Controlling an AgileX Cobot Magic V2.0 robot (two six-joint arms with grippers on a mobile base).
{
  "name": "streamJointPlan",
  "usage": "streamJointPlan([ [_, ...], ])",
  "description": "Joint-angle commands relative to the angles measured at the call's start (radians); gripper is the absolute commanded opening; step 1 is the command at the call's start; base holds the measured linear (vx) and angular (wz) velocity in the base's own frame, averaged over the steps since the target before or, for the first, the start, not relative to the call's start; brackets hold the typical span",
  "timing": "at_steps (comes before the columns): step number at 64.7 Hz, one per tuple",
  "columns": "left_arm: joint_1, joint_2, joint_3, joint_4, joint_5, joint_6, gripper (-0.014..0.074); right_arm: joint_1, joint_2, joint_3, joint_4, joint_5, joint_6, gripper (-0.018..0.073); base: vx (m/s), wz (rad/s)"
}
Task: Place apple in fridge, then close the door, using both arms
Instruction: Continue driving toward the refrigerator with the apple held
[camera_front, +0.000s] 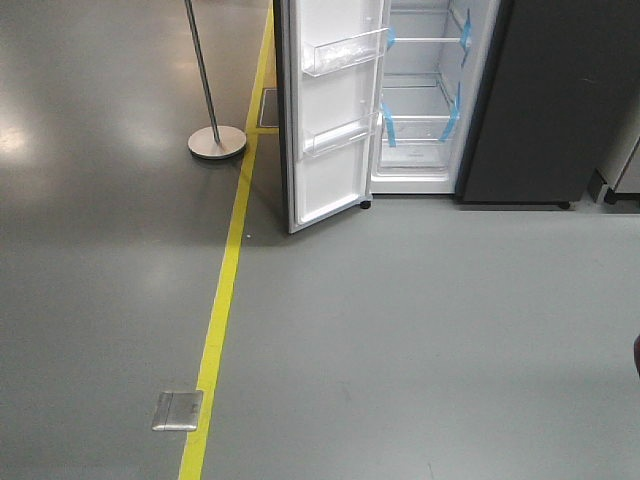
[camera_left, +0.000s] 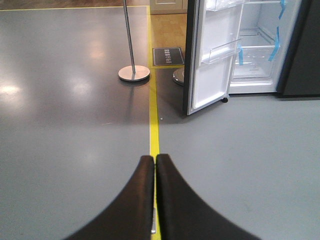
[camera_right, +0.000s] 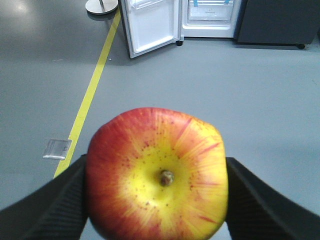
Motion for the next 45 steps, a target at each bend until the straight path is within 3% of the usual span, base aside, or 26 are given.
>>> streamJointPlan([
  [1,-0.002,-0.014,0.019,-0.004,-0.070,-0.001,-0.0006,0.000,0.006,-0.025,0.004,-0.075,-0.006,0.0195,0.12,-0.02],
  [45,-0.002,-0.014,0.019,-0.004,-0.070,-0.001,-0.0006,0.000,0.006,-0.025,0.004,-0.075,-0.006,0.0195,0.11,-0.02],
])
